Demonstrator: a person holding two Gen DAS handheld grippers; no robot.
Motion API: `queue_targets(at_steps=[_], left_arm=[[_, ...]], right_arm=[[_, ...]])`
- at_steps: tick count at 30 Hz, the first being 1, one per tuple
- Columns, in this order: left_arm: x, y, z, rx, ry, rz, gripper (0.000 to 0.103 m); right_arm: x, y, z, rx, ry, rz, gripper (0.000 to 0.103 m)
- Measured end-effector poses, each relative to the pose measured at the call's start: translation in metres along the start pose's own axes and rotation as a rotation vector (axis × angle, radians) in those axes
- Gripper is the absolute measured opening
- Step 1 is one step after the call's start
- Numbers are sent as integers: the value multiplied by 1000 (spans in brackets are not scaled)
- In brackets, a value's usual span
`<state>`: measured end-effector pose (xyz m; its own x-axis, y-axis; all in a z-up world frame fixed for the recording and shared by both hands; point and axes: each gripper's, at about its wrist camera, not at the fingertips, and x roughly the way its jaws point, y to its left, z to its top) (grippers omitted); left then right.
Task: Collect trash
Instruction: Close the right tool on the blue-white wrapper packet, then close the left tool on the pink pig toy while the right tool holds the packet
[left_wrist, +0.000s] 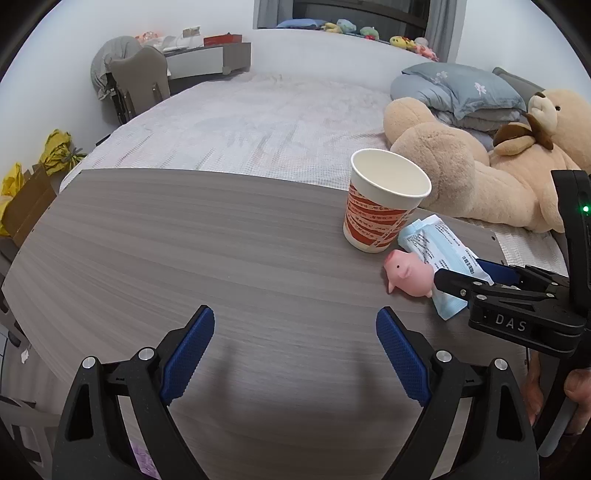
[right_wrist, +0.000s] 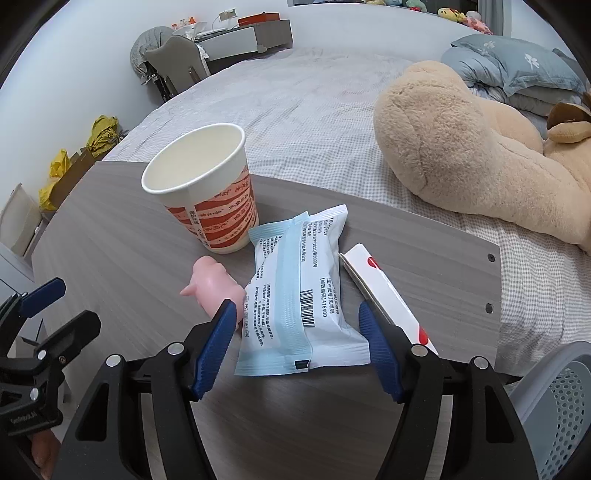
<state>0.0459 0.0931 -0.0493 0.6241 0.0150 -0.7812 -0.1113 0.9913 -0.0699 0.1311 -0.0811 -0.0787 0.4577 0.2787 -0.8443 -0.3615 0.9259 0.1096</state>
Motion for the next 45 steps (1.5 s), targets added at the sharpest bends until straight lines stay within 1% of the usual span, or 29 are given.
queue_targets(at_steps=[3, 5, 6, 7, 8, 9, 11, 14, 15, 24, 34, 40, 45], left_arm=[[0, 1, 0, -3, -2, -1, 88], [0, 1, 1, -7, -4, -1, 88], [-1, 2, 1, -10, -4, -2, 88], [-1, 2, 1, -11, -4, -3, 88], [-1, 2, 1, -13, -4, -3, 88], [-1, 2, 1, -14, -4, -4, 88], [-1, 3, 1, -14, -4, -8, 88], [-2, 4, 1, -12, -5, -12, 88], [-2, 3, 1, -11, -4, -15, 88], [-2, -3, -4, 9, -1, -31, 88], [2, -16, -6, 33, 1, -49, 88], [7, -26, -4, 40, -8, -47, 88], [16, -40, 1, 37, -9, -56, 88]], right_arm=[[2, 2, 2, 3, 2, 10, 66], [4, 4, 2, 10, 7, 27, 63], [4, 4, 3, 10, 8, 30, 59], [4, 5, 3, 8, 7, 32, 58], [3, 6, 3, 4, 4, 28, 51], [3, 7, 3, 1, 7, 26, 46], [4, 7, 1, 4, 9, 26, 46], [2, 8, -3, 13, 4, 29, 42], [0, 8, -4, 18, 1, 28, 32], [-24, 7, -26, 64, -25, 30, 31], [-68, 9, -63, 126, -94, 73, 31], [-89, 0, -86, 193, -128, 55, 31], [-103, -13, -105, 244, -150, 17, 31]])
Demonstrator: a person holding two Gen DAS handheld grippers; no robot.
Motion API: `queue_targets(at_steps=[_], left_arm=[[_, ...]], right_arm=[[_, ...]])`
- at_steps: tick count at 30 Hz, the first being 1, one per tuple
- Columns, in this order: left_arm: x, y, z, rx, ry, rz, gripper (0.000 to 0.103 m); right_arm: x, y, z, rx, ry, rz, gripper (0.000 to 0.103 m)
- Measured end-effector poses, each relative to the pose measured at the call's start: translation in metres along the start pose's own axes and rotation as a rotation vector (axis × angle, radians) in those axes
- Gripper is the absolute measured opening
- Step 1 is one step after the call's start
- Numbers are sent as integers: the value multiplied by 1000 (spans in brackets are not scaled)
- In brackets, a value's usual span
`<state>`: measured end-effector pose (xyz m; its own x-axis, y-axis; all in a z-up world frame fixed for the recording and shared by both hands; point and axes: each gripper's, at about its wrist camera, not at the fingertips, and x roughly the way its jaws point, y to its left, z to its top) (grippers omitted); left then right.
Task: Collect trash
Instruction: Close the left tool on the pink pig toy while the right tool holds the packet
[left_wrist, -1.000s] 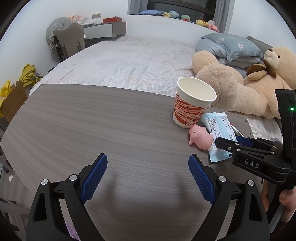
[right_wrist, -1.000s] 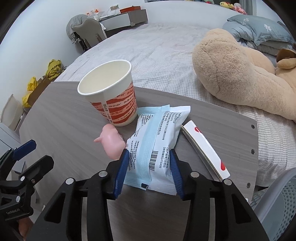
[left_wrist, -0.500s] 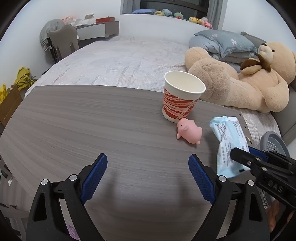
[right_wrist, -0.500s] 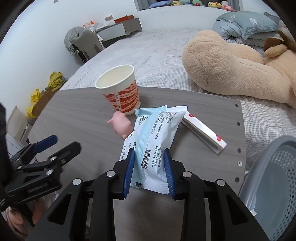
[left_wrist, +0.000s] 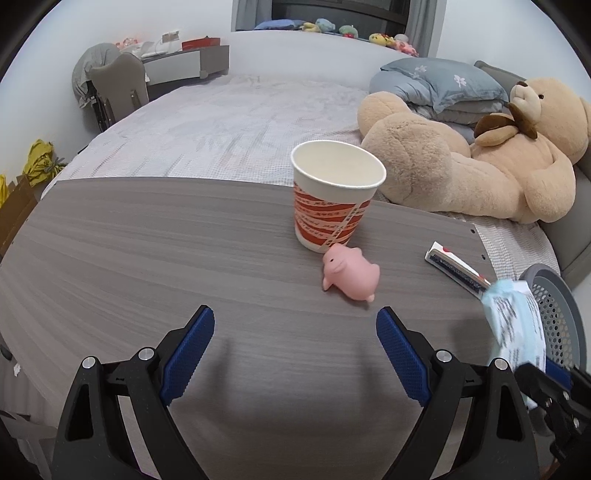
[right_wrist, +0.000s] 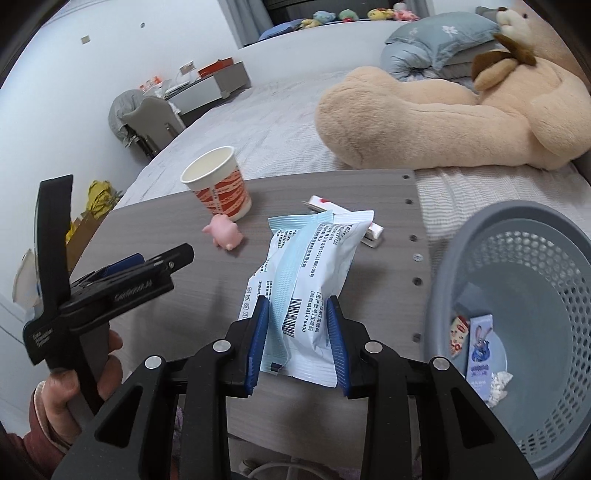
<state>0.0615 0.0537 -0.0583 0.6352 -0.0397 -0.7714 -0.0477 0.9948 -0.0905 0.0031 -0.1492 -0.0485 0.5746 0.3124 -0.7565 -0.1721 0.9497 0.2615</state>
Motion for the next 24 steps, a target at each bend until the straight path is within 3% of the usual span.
queue_targets(at_steps=[10, 17, 23, 24], left_arm=[[34, -22, 15, -42, 14, -8, 88], [45, -30, 18, -32, 10, 50, 85], [50, -29, 21, -39, 24, 33, 63], [50, -29, 21, -39, 24, 26, 55]], right_arm=[[-17, -32, -15, 93, -29, -5, 31], [-16, -42, -16, 127, -36, 19, 31], [-14, -45, -16, 138, -35, 27, 31], [-14, -45, -16, 138, -35, 27, 31]])
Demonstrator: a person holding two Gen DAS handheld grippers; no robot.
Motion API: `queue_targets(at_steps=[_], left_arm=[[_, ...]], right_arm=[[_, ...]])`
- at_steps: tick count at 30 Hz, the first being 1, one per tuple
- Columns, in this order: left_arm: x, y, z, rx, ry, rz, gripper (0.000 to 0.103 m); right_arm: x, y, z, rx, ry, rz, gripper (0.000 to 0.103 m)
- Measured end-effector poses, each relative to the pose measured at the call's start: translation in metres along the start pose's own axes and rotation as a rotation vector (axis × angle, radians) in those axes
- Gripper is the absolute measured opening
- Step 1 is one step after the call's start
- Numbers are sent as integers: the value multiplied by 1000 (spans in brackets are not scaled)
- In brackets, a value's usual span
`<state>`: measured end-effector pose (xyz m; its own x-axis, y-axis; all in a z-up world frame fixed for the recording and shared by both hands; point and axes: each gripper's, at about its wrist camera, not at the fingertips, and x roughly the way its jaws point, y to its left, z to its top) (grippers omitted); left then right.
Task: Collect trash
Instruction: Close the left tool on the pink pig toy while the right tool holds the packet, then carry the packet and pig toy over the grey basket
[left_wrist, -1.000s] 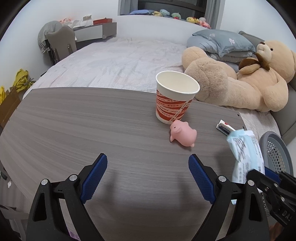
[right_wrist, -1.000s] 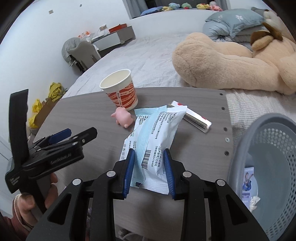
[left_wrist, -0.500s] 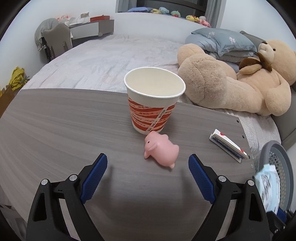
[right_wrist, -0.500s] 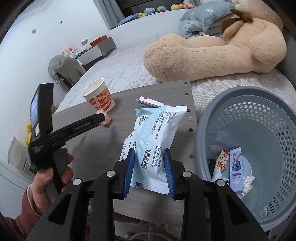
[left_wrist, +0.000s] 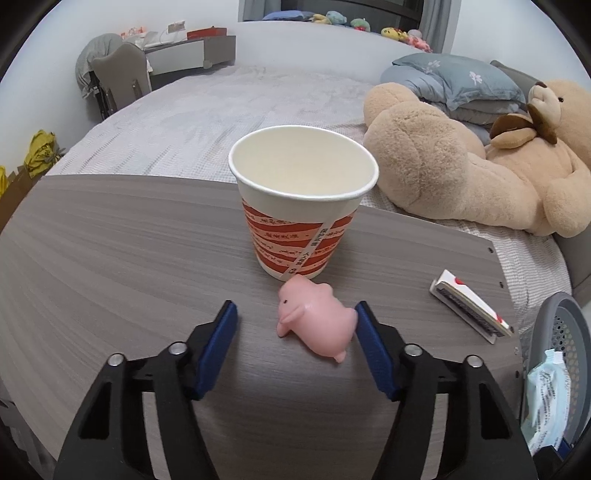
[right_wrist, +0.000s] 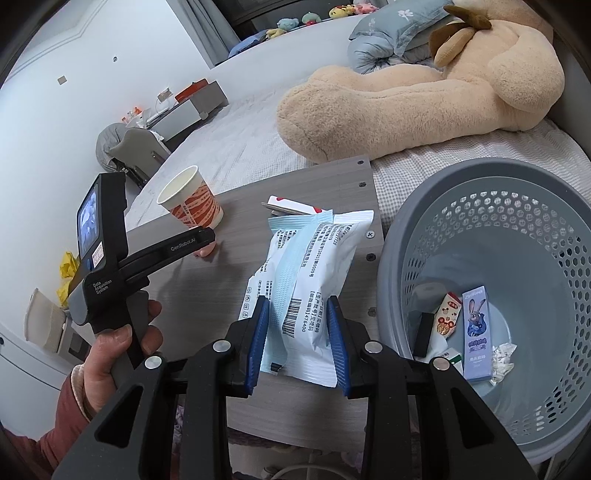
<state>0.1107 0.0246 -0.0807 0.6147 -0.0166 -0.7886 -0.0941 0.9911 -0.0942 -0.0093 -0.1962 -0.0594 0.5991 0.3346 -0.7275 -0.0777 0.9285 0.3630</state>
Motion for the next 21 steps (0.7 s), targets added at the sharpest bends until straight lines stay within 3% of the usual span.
queue_targets(at_steps=[3, 21], left_arm=[[-2, -2, 0, 16, 0, -15, 42], [-38, 19, -20, 32, -16, -55, 41]], right_arm=[[0, 0, 0, 0, 1, 0, 31], [-6, 13, -3, -21, -15, -8, 31]])
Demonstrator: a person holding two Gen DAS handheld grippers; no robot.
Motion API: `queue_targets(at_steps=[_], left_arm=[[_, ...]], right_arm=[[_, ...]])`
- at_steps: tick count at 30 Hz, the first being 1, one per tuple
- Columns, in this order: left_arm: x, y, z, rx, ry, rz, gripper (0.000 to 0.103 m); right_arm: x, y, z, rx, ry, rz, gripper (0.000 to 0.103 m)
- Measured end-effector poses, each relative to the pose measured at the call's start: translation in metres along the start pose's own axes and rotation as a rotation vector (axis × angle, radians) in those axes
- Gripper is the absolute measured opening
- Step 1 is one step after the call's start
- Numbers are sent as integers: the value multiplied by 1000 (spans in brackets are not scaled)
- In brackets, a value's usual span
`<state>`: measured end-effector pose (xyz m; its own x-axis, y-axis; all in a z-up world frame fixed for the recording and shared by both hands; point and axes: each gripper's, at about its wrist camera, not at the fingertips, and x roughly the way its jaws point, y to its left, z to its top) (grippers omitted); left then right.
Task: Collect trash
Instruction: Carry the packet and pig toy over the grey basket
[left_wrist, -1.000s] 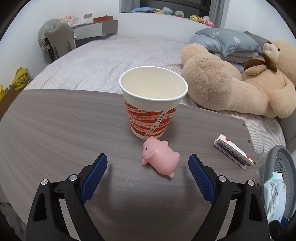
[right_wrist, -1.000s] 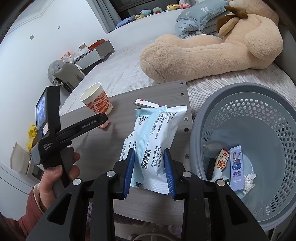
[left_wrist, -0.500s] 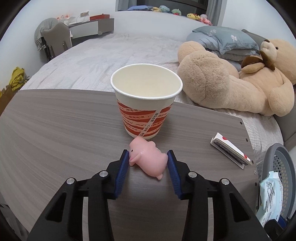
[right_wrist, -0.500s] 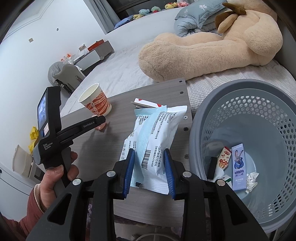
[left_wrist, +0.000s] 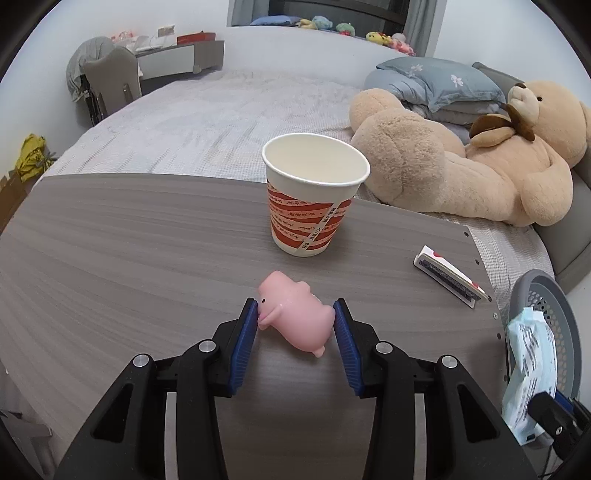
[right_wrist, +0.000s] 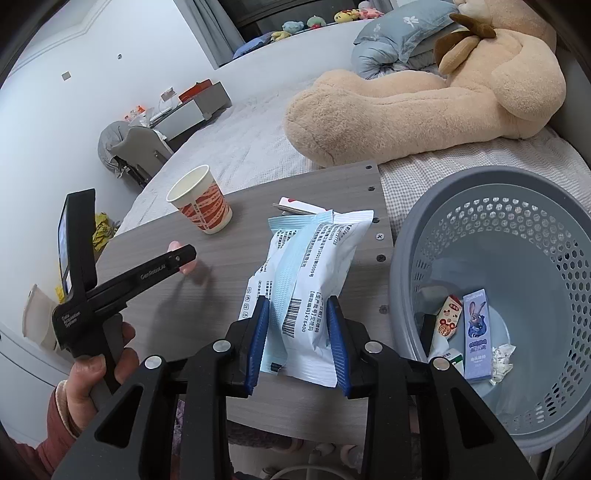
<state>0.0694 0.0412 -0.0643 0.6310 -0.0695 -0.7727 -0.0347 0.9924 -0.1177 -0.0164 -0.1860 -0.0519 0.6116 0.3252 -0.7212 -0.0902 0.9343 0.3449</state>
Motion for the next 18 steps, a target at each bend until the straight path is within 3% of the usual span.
queue_targets(at_steps=[9, 18], left_arm=[[-29, -14, -9, 53, -31, -18, 41], [-51, -53, -18, 154, -63, -54, 41]], right_arm=[[-14, 1, -6, -1, -26, -4, 31], [-40, -15, -12, 30, -72, -35, 31]])
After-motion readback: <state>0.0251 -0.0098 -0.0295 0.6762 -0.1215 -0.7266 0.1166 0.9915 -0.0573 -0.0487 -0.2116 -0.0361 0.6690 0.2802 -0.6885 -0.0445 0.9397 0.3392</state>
